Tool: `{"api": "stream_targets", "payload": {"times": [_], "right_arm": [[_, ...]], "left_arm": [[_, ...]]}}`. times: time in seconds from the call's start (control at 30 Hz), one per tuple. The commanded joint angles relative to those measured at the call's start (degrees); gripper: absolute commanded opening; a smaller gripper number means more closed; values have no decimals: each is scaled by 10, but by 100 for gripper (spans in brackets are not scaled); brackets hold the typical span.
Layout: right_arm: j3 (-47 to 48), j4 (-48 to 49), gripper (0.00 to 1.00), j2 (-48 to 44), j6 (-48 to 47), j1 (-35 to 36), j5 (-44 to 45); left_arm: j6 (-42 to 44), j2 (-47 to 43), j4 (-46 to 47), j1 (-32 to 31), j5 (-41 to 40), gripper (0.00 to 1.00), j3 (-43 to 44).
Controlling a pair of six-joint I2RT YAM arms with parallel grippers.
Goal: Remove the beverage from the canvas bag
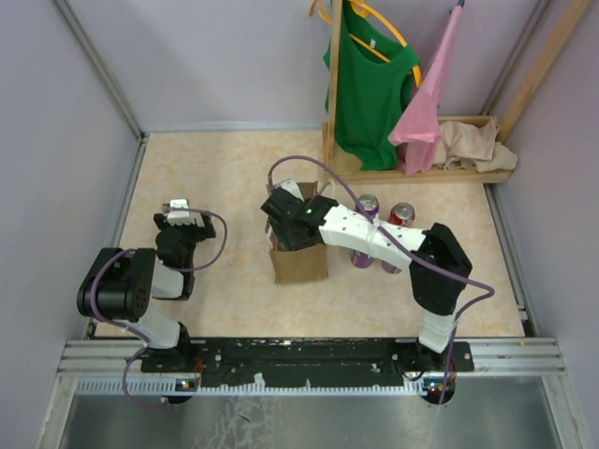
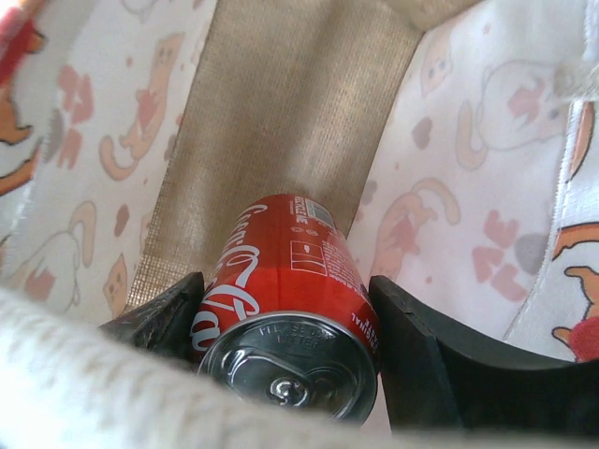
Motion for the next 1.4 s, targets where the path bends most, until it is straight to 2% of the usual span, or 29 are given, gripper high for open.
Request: {"api": "stream_targets", "payload": {"times": [0.0,0.23,0.47,0.97,1.23,1.37], "right_arm": [[78,26,0,9,-37,-3,30],[85,83,0,28,-65,-20,41],[117,91,0,57,-85,-30,49],[290,21,0,62,-150,-32,102],[326,16,0,-1,-164,-31,131],[299,44,0,-66,-167,-26,159]], "left_arm": [[3,7,10,-4,3,100,7],[2,7,10,-3,3,100,7],[3,7,10,-3,3,100,7],[3,7,10,-3,2,100,7],[3,7,10,-3,3,100,7],[3,7,10,-3,2,100,7]]}}
